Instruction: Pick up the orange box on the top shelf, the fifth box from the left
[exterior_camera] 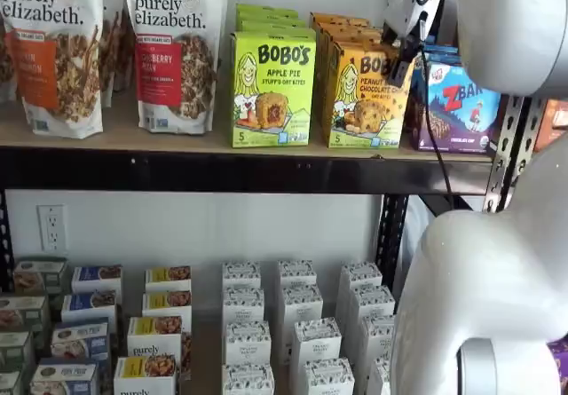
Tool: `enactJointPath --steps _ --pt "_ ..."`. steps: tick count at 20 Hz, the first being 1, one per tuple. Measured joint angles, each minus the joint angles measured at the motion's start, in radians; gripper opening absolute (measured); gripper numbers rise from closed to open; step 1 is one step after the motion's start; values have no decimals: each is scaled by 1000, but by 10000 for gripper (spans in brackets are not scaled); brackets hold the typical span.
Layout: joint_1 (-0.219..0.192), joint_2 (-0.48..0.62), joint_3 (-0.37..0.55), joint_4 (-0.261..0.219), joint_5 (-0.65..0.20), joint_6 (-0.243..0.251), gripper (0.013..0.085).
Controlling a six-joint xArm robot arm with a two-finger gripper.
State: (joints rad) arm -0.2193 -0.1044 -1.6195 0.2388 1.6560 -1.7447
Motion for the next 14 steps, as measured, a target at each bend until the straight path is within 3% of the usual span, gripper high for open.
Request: enactJointPath --steps 14 --pt "3 -4 14 1 -12 1 610"
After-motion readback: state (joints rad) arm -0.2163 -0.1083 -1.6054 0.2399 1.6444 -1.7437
